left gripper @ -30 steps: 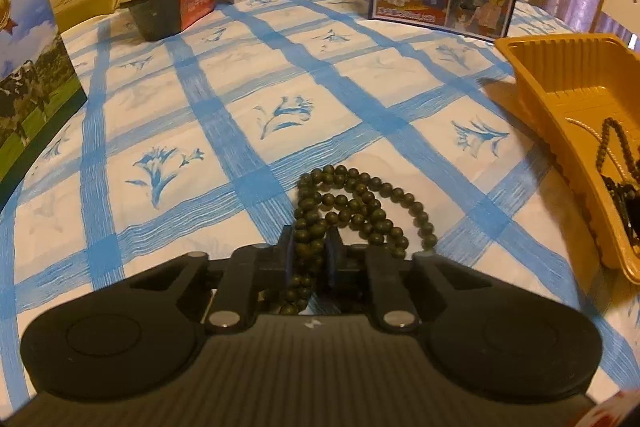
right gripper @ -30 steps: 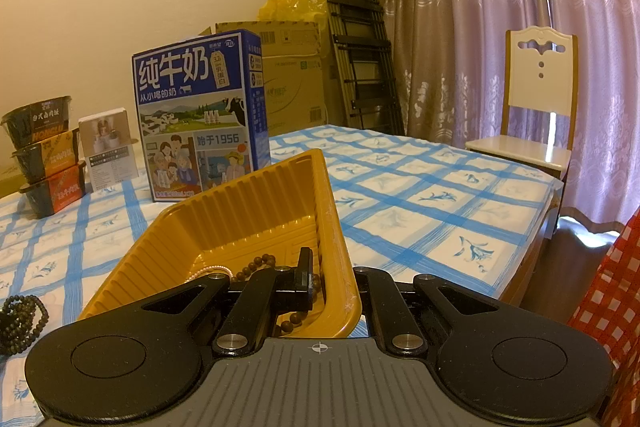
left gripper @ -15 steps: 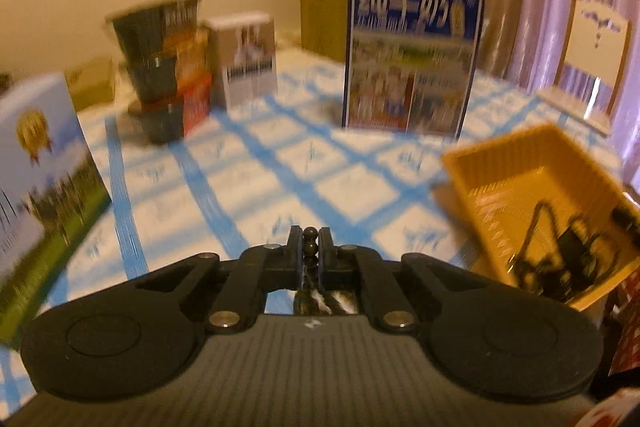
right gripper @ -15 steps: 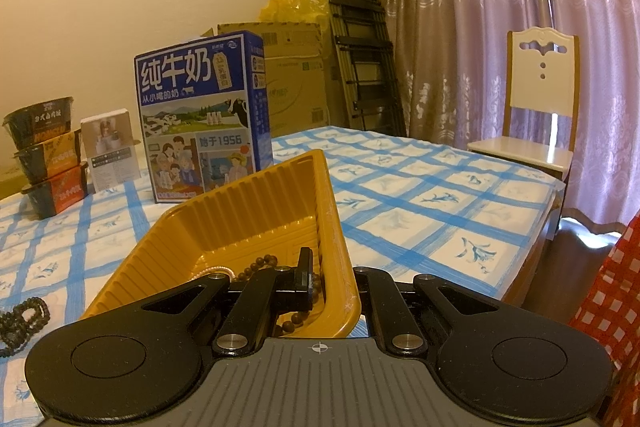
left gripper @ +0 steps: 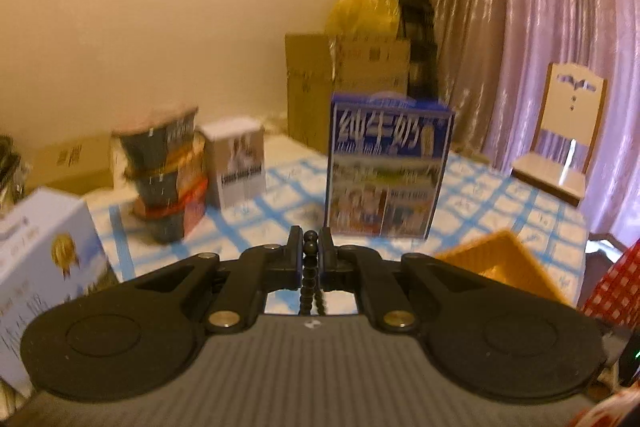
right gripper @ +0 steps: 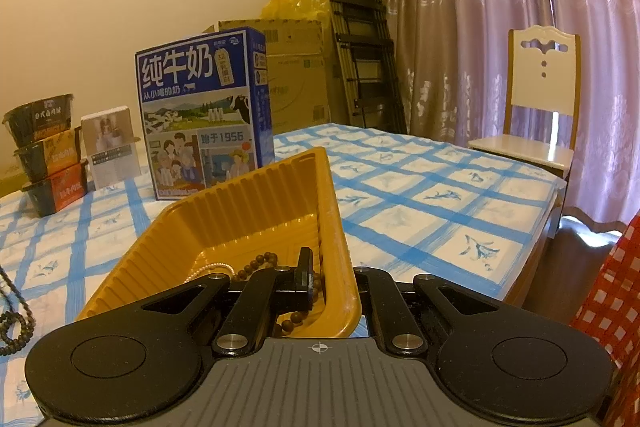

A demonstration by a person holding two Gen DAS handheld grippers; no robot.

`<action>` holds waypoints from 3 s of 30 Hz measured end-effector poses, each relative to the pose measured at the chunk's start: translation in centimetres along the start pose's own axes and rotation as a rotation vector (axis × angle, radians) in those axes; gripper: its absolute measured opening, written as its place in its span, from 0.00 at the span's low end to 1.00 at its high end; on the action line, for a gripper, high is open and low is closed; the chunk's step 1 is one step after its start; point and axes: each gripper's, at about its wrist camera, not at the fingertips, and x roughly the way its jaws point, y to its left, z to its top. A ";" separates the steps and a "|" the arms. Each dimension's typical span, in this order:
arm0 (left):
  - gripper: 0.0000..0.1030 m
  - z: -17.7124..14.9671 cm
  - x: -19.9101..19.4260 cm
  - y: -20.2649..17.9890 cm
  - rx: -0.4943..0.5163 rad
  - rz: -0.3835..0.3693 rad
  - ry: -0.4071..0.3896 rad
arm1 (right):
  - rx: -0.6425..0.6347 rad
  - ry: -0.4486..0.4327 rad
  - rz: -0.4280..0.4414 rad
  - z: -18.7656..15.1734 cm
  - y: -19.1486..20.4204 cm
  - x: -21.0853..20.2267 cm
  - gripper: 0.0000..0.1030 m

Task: Organize jewelry
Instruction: 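Grasp the green bead strand with the left tool and lift it high, then lower the strand into the orange tray and open the left tool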

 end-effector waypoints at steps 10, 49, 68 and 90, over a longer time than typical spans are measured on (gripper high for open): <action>0.06 6.6 -3.3 -2.0 0.033 -0.067 -0.112 | -0.029 -0.004 0.002 0.1 1.2 0.0 0.07; 0.06 5.5 6.2 -14.2 0.025 -0.427 0.072 | -0.015 0.010 0.022 0.2 1.6 0.7 0.07; 0.06 -0.4 11.6 -15.4 -0.088 -0.483 0.166 | -0.011 0.014 0.030 0.1 1.4 1.0 0.07; 0.34 -9.7 16.2 -14.7 -0.040 -0.365 0.381 | -0.015 0.019 0.026 -0.1 1.6 1.4 0.07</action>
